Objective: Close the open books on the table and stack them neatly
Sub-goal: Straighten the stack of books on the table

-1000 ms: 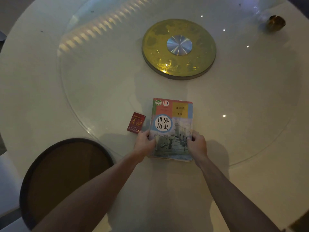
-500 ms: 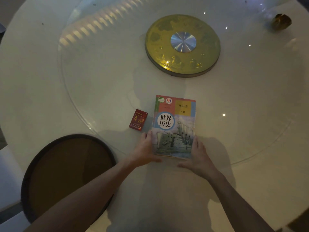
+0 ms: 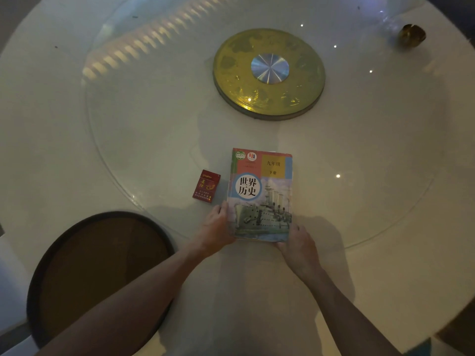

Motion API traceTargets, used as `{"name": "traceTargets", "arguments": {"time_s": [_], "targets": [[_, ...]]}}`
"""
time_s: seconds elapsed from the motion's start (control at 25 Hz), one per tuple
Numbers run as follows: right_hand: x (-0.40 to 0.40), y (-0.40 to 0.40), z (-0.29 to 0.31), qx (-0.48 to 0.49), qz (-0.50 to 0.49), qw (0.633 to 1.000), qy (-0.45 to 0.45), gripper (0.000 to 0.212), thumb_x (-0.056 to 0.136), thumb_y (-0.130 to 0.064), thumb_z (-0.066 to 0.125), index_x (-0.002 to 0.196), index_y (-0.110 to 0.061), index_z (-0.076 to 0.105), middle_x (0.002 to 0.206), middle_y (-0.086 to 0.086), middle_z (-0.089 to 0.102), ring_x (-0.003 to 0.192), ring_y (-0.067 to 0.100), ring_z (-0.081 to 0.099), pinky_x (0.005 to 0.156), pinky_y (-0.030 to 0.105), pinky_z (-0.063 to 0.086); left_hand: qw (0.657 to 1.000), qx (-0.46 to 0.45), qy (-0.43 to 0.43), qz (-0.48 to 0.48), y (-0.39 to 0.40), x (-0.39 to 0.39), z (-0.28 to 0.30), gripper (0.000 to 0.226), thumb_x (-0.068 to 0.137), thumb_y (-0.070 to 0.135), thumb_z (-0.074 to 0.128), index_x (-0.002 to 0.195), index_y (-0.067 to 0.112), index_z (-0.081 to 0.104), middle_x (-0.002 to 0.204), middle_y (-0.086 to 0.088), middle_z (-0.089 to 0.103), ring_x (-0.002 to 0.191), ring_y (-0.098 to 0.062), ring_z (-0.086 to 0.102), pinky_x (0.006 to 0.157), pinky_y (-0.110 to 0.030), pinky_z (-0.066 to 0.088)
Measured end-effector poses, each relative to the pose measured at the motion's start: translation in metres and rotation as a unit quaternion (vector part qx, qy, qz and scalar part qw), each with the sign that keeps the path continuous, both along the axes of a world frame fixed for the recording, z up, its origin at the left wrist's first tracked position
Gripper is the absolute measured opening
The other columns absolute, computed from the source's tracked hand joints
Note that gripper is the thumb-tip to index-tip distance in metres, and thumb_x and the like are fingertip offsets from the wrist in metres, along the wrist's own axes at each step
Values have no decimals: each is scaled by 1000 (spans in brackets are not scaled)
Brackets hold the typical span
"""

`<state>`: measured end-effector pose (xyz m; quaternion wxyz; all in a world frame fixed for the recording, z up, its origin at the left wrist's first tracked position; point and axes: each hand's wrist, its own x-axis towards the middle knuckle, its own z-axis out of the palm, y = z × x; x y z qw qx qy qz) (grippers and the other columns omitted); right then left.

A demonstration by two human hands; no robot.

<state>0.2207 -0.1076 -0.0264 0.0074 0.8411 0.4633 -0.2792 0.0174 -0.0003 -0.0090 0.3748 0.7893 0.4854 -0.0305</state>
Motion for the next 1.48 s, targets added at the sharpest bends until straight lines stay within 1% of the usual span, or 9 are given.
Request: {"name": "traceTargets", "arguments": {"time_s": [0.2,0.32,0.4,0.52,0.68,0.88,1.0,1.16,1.48], "targets": [[-2,15,25,-41,-19,999,9,82,79,-45,79,141,-7,43,129,15,54,122,34,53,95,43,50,999,-33,-19,14,10,-16,0,89,69,29,88,141,10,39,124,-8,50,110,-21,54,88,-31,47],[-18,47,43,139,-32,988,60,43,86,-31,66,124,-15,57,113,8,58,101,25,57,81,41,52,992,31,-44,114,33,-35,-4,69,73,41,84,128,13,53,115,-2,54,98,-18,58,84,-33,53],[-41,78,46,184,-86,954,221,24,94,-17,57,115,-13,67,105,4,65,90,17,61,74,30,53,971,29,-62,230,55,-45,-7,51,86,29,74,129,9,56,120,-7,56,105,-23,62,92,-40,55],[-86,119,38,111,-142,894,411,24,98,-4,48,109,-1,69,93,5,64,91,21,64,81,42,59,952,-50,-35,301,77,-57,-17,51,97,15,60,145,4,49,143,-16,51,126,-30,57,109,-44,48],[-131,147,17,8,-162,899,407,23,90,-5,55,74,-19,64,86,9,65,93,30,65,87,48,55,949,-94,-73,293,77,-67,-27,44,100,12,56,143,6,54,146,-13,57,126,-26,61,102,-30,46],[-166,138,9,4,-279,816,506,12,90,-5,62,90,-11,73,86,10,64,79,20,59,68,32,50,937,-61,-120,322,59,-85,-24,29,95,13,64,123,6,70,121,-11,73,107,-23,70,88,-27,50],[-193,124,12,-22,-286,766,575,15,95,-6,57,103,-4,69,95,13,68,86,22,64,81,36,55,922,-21,-124,366,43,-122,-16,29,94,15,67,121,7,71,119,-10,71,106,-21,67,96,-38,55],[-242,106,15,-84,-279,721,629,26,97,-9,55,120,0,63,116,23,67,107,33,68,87,41,59,914,7,-106,391,21,-186,-13,26,94,12,66,119,9,73,118,-9,66,105,-21,65,98,-36,53],[-309,71,6,-175,-251,717,627,49,97,-14,56,143,-1,45,135,25,59,123,36,63,107,50,51,918,6,-29,394,-29,-259,-33,33,97,17,62,130,12,66,125,-4,59,115,-18,58,100,-36,53]]}}
